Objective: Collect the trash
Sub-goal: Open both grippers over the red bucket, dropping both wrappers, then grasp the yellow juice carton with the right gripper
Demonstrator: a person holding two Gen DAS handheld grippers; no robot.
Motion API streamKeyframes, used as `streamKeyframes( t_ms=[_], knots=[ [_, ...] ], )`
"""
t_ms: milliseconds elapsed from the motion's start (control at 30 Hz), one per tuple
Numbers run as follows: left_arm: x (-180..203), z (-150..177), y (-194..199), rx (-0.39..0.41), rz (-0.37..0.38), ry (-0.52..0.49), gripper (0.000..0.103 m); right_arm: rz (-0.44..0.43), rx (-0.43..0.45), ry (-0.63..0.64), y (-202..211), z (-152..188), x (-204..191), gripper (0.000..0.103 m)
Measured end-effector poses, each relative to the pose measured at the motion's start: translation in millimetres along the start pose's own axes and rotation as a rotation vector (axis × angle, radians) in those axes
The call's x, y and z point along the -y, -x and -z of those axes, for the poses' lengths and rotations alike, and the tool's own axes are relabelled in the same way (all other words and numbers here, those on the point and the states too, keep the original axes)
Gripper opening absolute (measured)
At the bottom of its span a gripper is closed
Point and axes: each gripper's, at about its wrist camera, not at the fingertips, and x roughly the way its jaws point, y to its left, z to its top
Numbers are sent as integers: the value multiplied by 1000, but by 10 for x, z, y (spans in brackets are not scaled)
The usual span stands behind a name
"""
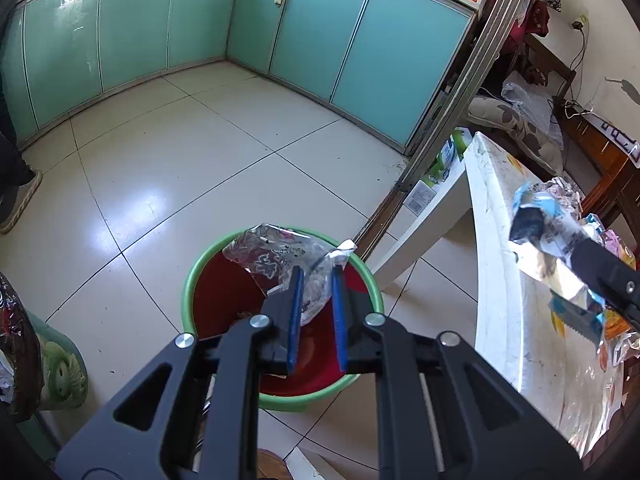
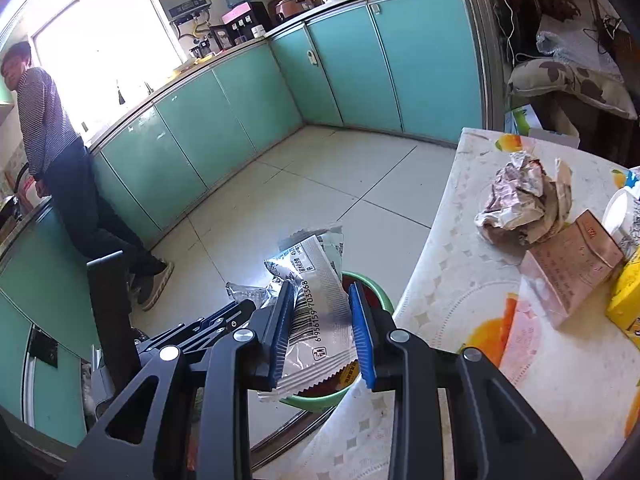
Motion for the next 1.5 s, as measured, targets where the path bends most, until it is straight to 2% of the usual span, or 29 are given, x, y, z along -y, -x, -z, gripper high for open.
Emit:
streamKeyframes(
  t_ms=[267, 333, 367, 400, 433, 467, 633, 800, 900, 1033, 1133, 1200, 1267, 1300, 1367, 1500],
  knots=[
    [-39, -14, -65, -18, 3, 22, 16, 22, -36, 28, -364, -134, -87, 28],
    [-49, -2, -88, -24, 5, 31, 19, 20, -28, 41, -407, -171, -112, 32],
    [-45, -11, -93, -24, 0, 36, 34, 10, -19, 50, -419, -186, -126, 42],
    [-35, -15, -97, -25, -6, 40, 68, 1, -6, 58, -419, -196, -139, 58],
    [-45, -19, -84, -13, -9, 49, 82, 8, 18, 65, -399, -200, -147, 62],
    [-60, -24, -52, 11, -9, 60, 86, 29, 37, 77, -372, -199, -156, 63],
    [-31, -56, 37, 42, -11, 54, 86, 89, 83, 87, -104, -90, -46, 62],
    [98, -46, 76, 41, 17, 42, 86, 130, 104, -6, 434, 80, 414, 62],
    [266, -45, 144, 46, 49, 14, 86, 202, 92, 24, 821, 109, 719, 62],
    [569, -25, 266, 61, 104, -48, 87, 382, 10, 166, 1226, 14, 1123, 61],
    [905, 7, 326, 62, 144, -128, 87, 457, -111, 209, 1336, -10, 1549, 59],
    [1157, 39, 360, 65, 157, -194, 87, 459, -198, 205, 1321, 7, 1798, 54],
    [1409, 93, 391, 69, 169, -265, 87, 382, -238, 177, 1320, 37, 1947, 53],
    [1535, 115, 403, 70, 175, -297, 87, 376, -262, 177, 1295, 66, 1969, 55],
    [1745, 179, 426, 71, 183, -358, 90, 369, -278, 232, 1262, 105, 1937, 56],
    [2010, 268, 394, 75, 169, -426, 91, 354, -292, 261, 1209, 160, 1897, 55]
  ],
)
